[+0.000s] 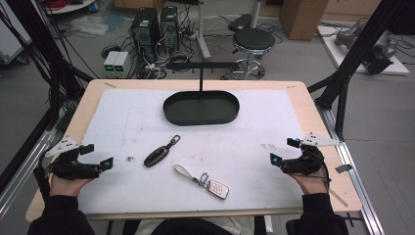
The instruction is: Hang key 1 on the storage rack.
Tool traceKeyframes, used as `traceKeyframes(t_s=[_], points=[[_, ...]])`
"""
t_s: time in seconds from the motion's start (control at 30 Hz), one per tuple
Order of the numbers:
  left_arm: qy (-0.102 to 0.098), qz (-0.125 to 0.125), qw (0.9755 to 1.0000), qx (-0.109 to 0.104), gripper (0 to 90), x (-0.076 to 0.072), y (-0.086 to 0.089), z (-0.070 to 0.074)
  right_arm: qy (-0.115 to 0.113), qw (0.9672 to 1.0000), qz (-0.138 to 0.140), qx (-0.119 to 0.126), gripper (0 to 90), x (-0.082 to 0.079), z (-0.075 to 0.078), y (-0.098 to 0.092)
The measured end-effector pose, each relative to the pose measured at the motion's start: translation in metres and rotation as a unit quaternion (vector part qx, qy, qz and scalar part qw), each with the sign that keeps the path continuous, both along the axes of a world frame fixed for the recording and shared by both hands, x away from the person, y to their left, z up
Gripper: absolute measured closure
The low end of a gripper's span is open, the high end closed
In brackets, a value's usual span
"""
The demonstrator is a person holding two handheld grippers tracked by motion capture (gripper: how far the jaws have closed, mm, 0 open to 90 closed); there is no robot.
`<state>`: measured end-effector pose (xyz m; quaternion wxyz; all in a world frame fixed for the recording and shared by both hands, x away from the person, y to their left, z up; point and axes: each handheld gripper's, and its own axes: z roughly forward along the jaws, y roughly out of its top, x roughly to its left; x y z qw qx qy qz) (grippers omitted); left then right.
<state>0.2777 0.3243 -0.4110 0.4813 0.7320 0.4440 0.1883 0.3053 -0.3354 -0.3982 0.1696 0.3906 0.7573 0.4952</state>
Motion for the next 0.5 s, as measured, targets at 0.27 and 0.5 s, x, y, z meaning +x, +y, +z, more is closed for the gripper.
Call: traceKeyframes(t_s=[0.27, 0.5], points=[[0.005, -0.002, 1.0000, 0.000, 1.8, 0.0002, -0.0004, -0.0002, 0.000, 1.0000, -0.003, -0.003, 1.0, -0.0003, -0.0004, -0.0027], [0.008, -0.004, 1.0000, 0.002, 1.7, 0.0007, -0.0013, -0.0008, 0.001, 1.0000, -0.005, -0.006, 1.0, -0.0003, -0.0008, -0.0031]])
